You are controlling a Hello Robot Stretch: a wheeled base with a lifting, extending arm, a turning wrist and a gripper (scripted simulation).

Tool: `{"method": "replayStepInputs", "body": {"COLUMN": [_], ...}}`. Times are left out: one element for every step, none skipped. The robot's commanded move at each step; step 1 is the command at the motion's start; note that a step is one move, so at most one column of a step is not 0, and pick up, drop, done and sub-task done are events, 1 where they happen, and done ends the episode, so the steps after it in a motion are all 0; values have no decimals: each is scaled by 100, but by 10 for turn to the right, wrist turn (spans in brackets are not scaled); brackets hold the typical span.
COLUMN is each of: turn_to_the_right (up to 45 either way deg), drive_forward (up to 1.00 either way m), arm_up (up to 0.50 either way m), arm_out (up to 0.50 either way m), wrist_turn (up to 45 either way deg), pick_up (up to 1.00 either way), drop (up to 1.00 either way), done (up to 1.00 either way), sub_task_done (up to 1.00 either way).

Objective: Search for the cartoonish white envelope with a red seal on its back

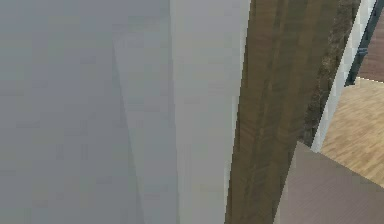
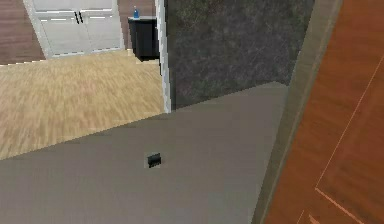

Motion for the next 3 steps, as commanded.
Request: {"method": "replayStepInputs", "body": {"turn_to_the_right": [-450,-450,-450], "drive_forward": [0,0,0], "arm_up": [0,0,0], "arm_out": [0,0,0], "wrist_turn": [0,0,0], "pick_up": [0,0,0], "drop": [0,0,0], "done": [0,0,0], "sub_task_done": [0,0,0]}}
